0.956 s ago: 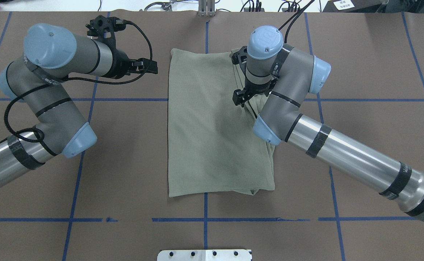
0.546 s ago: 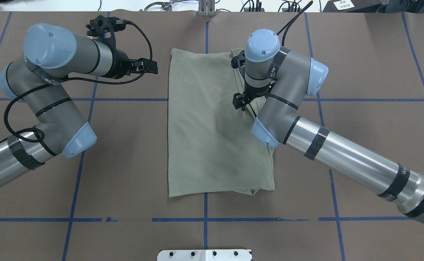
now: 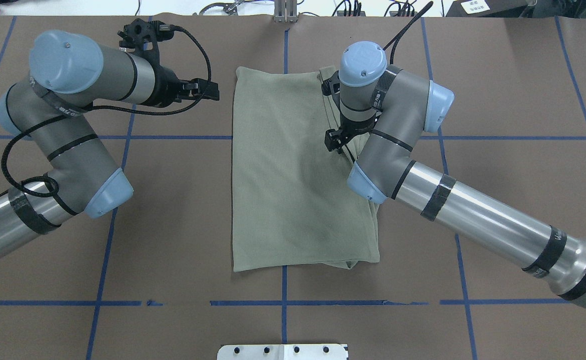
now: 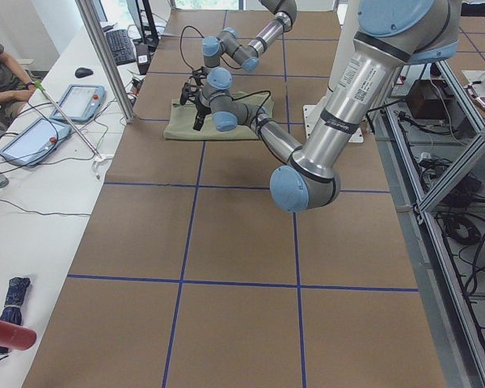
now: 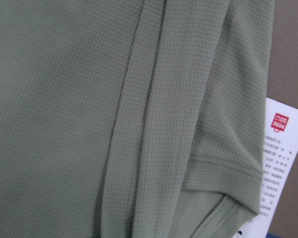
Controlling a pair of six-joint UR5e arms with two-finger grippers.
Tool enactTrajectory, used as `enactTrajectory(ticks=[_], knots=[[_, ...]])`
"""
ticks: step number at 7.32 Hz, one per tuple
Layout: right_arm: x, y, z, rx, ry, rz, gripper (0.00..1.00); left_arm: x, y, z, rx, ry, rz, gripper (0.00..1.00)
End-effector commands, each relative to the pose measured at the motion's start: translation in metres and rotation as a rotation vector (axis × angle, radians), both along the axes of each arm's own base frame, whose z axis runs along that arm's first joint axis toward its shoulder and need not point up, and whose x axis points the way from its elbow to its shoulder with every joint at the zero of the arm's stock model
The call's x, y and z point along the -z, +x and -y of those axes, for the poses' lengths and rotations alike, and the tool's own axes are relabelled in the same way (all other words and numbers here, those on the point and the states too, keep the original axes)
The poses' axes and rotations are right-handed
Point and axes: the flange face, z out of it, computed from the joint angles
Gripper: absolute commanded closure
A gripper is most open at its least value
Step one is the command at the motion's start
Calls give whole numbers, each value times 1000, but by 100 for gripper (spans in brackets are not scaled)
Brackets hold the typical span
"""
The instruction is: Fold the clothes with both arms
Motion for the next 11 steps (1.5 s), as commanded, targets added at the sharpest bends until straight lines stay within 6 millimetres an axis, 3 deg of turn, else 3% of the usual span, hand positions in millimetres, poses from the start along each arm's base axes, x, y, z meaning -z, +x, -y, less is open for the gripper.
enactTrajectory(ticks=[1,3,5,7,9,11], knots=[[-9,8,6,14,7,-32,0,8,-4,-4,1,9,-10,0],[-11,27,22,-1,13,-37,0,7,-4,-4,1,7,-10,0],[-32,41,32,11,23,-81,0,4,-1,-4,-1,0,-5,0],[-30,40,32,10,25,-82,0,2,0,-3,0,-1,-2,0],[3,37,38,7,51,-52,0,3,-1,-3,-2,1,-3,0],[61,23,57,-2,84,-21,0,3,-2,-2,0,3,-2,0]])
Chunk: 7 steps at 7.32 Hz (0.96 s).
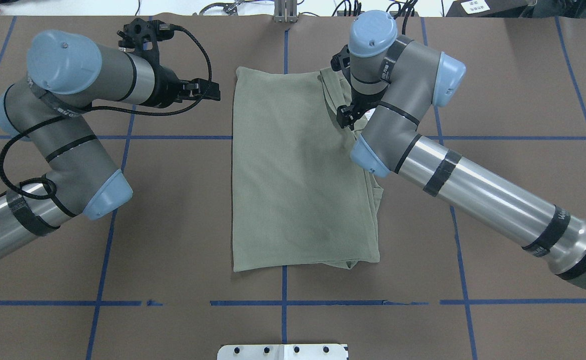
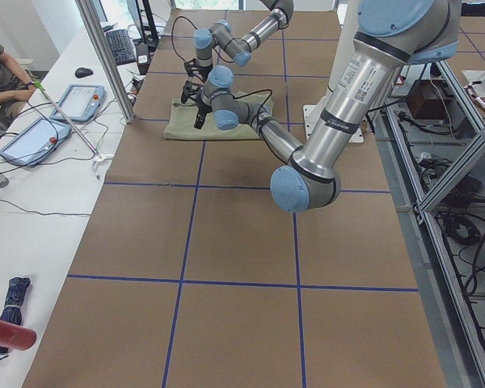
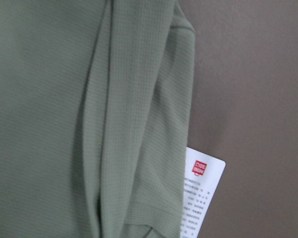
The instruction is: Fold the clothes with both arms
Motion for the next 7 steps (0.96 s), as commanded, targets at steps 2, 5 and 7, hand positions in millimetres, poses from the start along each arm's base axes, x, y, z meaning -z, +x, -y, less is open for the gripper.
enactTrajectory(ticks=[2,5,7], knots=[[45,-26,26,-4,2,-1,0,-8,-4,-3,-1,-1,4,0],[15,-38,28,8,-13,-23,0,-8,-4,-3,-1,-1,4,0],[5,-47,27,15,-4,-16,0,-7,-4,-3,-1,1,2,0]])
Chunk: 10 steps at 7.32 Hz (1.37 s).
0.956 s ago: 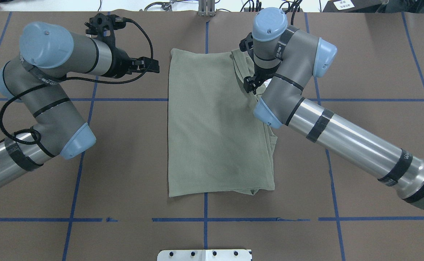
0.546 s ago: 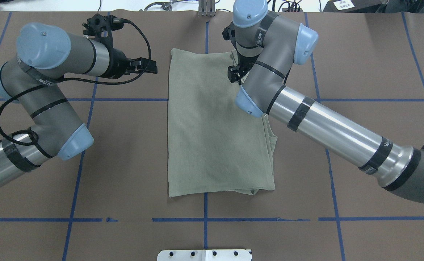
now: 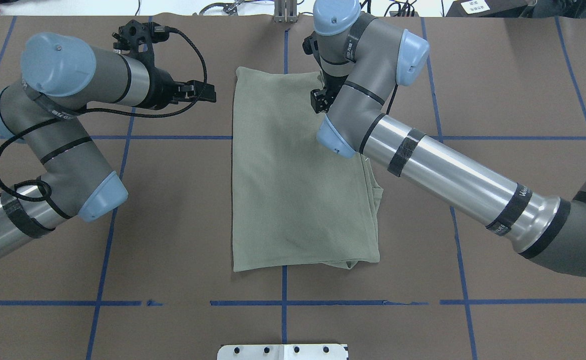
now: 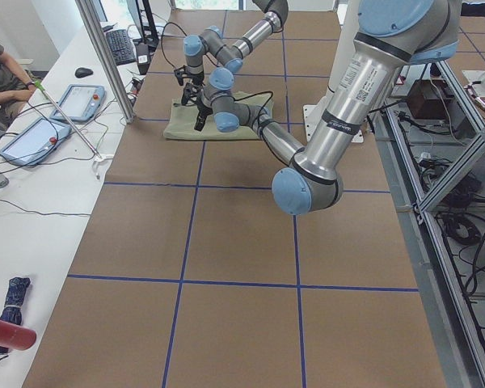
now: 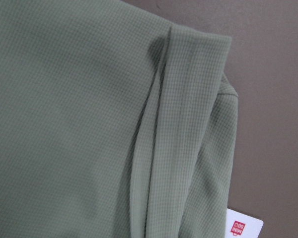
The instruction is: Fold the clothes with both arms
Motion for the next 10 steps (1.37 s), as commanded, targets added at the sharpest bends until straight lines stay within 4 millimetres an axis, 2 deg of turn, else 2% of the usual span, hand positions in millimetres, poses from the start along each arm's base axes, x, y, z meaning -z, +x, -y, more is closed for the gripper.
enactTrajectory(ticks=[1,6,10], knots=[[-6,-5,-1,5,2,1,0,-1,0,0,0,0,0,0],[-24,-4,2,2,-13,-18,0,0,1,-1,-1,0,-1,0],[-44,24,20,14,-1,-36,0,-1,1,-1,0,-4,-2,0]])
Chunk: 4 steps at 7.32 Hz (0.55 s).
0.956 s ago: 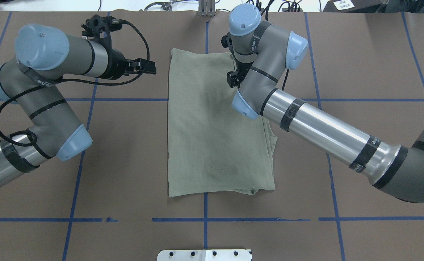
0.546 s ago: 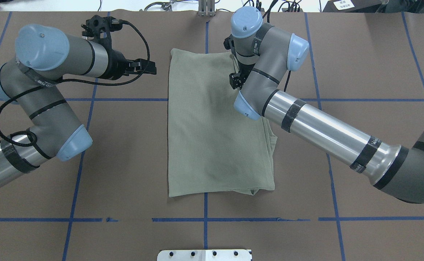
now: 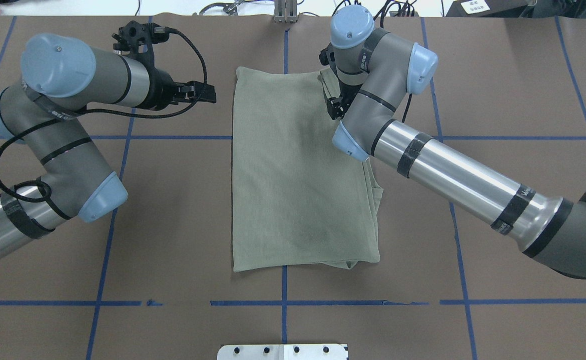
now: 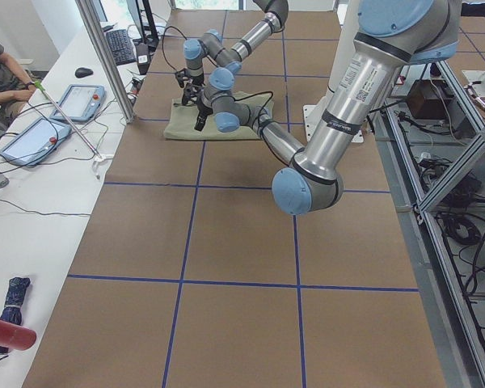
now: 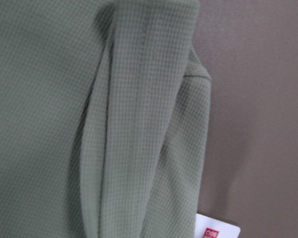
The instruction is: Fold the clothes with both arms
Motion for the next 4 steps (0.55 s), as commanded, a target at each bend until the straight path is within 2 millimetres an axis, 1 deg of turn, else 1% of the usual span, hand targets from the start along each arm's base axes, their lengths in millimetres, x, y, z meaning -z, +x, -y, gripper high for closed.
enactTrajectory(ticks=[1,3,4], knots=[[-12,11,6,7,1,-11,0,0,1,-1,-1,-1,-1,0],[-25,17,7,3,0,-13,0,0,1,-1,-1,-1,-1,0],[-28,22,10,-3,-1,-14,0,0,1,-1,-1,-1,-1,0]])
